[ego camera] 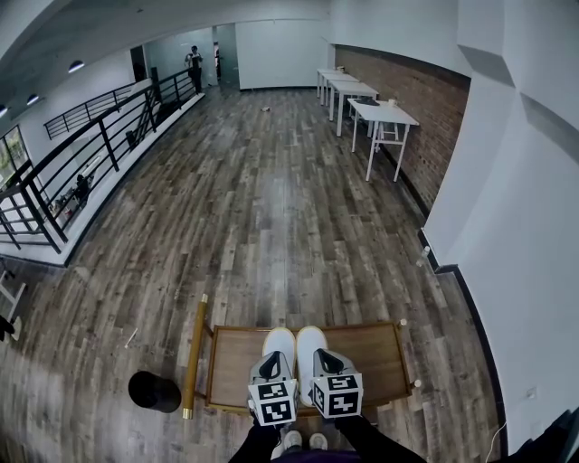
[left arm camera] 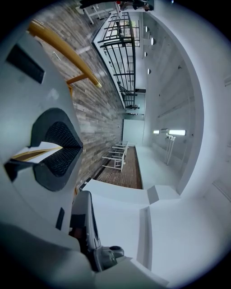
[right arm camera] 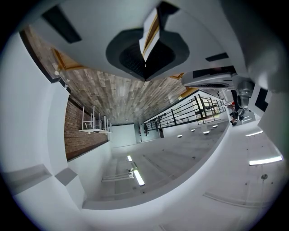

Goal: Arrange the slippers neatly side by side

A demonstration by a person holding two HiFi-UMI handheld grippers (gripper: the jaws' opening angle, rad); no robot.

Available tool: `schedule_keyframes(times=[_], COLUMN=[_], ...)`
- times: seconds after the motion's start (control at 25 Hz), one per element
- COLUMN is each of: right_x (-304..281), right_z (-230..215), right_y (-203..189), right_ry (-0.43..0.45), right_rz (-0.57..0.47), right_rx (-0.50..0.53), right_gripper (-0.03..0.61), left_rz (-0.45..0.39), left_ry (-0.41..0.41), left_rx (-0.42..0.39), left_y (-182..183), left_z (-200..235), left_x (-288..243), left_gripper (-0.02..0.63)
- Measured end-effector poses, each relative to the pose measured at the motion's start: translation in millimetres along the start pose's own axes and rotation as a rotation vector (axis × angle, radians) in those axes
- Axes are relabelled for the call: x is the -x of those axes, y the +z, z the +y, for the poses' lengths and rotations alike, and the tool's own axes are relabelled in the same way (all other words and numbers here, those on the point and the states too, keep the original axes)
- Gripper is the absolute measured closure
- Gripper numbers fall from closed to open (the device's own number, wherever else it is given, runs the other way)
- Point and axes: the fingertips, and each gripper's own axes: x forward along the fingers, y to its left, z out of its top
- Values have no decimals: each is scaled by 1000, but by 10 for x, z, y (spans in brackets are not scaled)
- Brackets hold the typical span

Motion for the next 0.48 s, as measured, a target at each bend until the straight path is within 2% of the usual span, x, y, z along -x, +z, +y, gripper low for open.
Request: schedule_keyframes(times=[0.48], right_x=[9], right_z=[40], right_y=[-50], right_ry=[10], right_rz=[15], right_rx=[-7], right_gripper=[580], left_rz=[19], left_ry=[-8], left_rx=[-2], left_y=[-61], left_z=[-32], left_x=[30], left_gripper=[613])
